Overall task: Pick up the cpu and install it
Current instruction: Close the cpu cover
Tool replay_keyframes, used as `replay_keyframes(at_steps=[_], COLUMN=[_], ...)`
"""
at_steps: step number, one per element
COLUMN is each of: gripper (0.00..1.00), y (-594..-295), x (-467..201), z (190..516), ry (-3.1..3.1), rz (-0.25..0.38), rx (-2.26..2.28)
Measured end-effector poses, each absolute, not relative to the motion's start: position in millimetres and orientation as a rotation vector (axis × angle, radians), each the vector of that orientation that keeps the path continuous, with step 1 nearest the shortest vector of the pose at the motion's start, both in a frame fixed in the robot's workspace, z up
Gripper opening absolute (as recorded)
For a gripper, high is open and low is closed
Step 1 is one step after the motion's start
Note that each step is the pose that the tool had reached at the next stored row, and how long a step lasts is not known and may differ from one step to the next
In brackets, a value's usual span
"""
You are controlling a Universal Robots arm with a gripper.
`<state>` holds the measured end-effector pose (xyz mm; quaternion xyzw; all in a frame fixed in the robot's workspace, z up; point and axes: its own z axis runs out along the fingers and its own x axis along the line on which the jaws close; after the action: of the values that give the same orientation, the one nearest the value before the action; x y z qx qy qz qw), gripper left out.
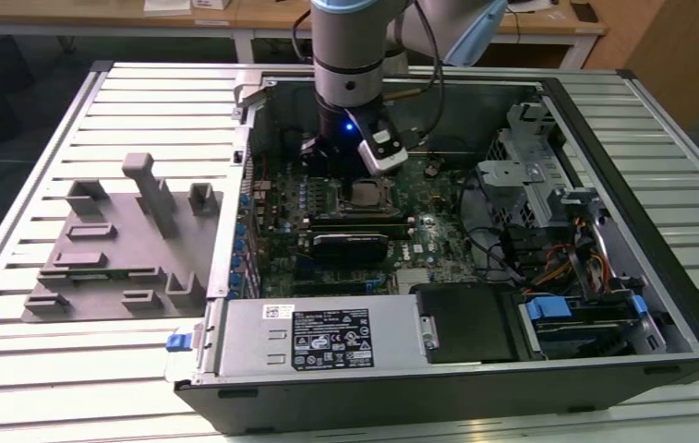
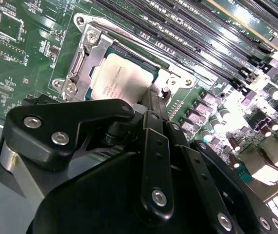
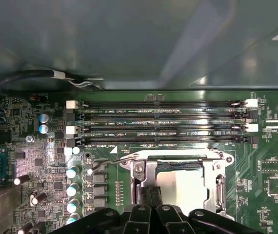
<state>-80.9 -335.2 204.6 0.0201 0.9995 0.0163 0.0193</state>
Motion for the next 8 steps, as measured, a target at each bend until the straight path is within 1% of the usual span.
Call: replay_keyframes(at_steps=[8], gripper=[0.11], y=[-335], x=[-81], z=[217], ry=[3.102], rz=[0.051], rx=[0.062])
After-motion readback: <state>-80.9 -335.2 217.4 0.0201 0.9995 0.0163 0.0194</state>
